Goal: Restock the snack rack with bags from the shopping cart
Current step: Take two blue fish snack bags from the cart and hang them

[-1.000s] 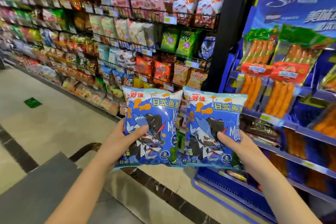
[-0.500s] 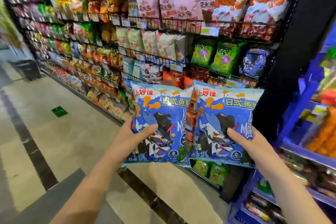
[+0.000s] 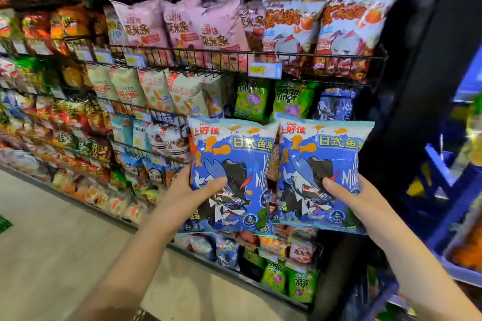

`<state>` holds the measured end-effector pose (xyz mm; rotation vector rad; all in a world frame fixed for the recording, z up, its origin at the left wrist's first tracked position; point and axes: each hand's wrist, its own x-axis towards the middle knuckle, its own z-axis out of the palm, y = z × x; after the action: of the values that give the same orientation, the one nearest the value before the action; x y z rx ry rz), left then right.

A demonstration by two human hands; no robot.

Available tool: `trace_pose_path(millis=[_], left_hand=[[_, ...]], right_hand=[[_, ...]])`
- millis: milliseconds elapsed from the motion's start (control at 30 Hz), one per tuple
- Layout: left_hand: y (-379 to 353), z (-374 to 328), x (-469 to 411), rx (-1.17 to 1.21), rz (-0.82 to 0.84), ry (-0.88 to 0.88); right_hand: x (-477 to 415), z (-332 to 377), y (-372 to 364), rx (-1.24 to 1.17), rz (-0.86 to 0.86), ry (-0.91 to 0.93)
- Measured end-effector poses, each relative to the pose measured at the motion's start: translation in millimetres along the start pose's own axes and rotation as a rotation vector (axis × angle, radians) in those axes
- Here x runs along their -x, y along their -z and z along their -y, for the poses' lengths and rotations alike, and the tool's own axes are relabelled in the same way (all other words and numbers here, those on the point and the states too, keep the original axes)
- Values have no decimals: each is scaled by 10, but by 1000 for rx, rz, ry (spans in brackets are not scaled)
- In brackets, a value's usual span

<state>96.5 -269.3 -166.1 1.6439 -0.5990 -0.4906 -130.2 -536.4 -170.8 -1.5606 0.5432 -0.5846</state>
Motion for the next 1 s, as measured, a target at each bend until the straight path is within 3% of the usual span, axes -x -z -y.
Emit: trace_pose_path(millis=[567,1000], left_hand=[[-28,17,-2458,106,423,-32],[-185,58,-2964,194,450,-76]], right_hand=[[-1112,94,-187,84,-434,-50],[-1633,54,-48,57,-390,-94]])
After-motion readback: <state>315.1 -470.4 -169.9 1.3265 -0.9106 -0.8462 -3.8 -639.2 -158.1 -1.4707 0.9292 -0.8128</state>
